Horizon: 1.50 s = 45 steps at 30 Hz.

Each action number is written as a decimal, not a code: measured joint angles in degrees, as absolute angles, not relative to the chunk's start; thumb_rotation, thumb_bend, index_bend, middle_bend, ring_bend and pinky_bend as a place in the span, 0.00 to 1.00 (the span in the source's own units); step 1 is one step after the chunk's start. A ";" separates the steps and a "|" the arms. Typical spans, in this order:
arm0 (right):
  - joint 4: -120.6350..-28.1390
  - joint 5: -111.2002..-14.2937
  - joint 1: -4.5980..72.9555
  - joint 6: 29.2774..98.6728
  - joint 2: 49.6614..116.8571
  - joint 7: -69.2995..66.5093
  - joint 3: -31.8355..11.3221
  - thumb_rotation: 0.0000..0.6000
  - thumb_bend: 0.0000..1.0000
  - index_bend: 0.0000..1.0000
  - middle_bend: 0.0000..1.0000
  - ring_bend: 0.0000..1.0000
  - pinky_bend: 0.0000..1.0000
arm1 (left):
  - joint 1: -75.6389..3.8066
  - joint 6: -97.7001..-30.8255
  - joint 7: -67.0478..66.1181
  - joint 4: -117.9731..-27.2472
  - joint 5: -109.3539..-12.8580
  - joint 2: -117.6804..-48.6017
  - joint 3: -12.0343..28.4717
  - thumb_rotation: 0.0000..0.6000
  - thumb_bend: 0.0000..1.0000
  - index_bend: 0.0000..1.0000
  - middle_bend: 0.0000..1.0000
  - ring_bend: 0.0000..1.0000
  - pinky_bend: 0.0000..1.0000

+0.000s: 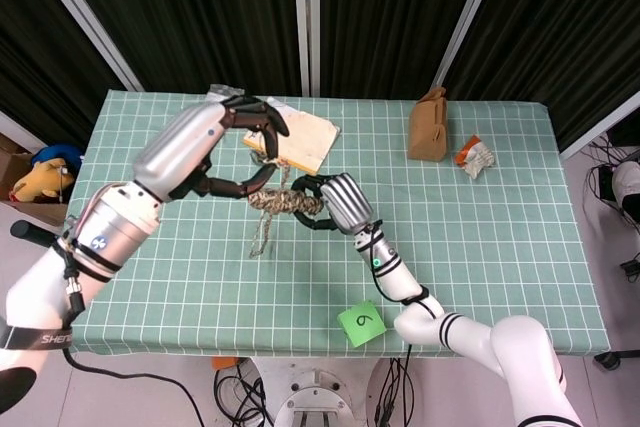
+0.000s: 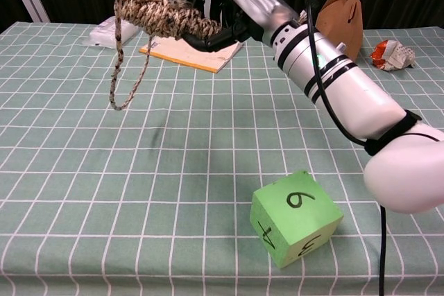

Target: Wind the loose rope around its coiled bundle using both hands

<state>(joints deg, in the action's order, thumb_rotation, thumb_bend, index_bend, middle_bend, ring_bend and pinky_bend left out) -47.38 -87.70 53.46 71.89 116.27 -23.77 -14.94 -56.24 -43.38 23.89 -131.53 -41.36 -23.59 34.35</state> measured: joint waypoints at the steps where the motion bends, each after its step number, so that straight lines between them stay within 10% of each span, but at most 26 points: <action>1: -47.33 -88.41 53.49 72.07 116.38 -24.92 -14.19 1.00 0.65 0.84 0.64 0.62 0.81 | -58.43 -42.67 22.82 -130.45 -38.65 -24.66 34.41 1.00 0.50 0.83 0.36 0.25 0.34; 18: -46.34 -94.53 52.17 78.75 117.38 -38.32 -8.13 1.00 0.68 0.84 0.64 0.62 0.81 | -75.76 -47.14 6.75 -113.70 -11.25 -40.56 27.97 1.00 0.50 0.83 0.36 0.25 0.34; 45: -56.66 -94.36 39.66 92.18 108.32 -53.40 -6.75 1.00 0.73 0.84 0.64 0.62 0.81 | -60.41 -37.78 10.29 -89.95 -8.36 -52.10 20.48 1.00 0.50 0.83 0.36 0.26 0.34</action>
<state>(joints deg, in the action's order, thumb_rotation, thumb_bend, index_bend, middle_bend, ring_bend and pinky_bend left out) -56.66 -94.36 39.66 92.18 108.32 -53.40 -6.75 -60.41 -37.78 10.29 -89.95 -8.36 -52.10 20.48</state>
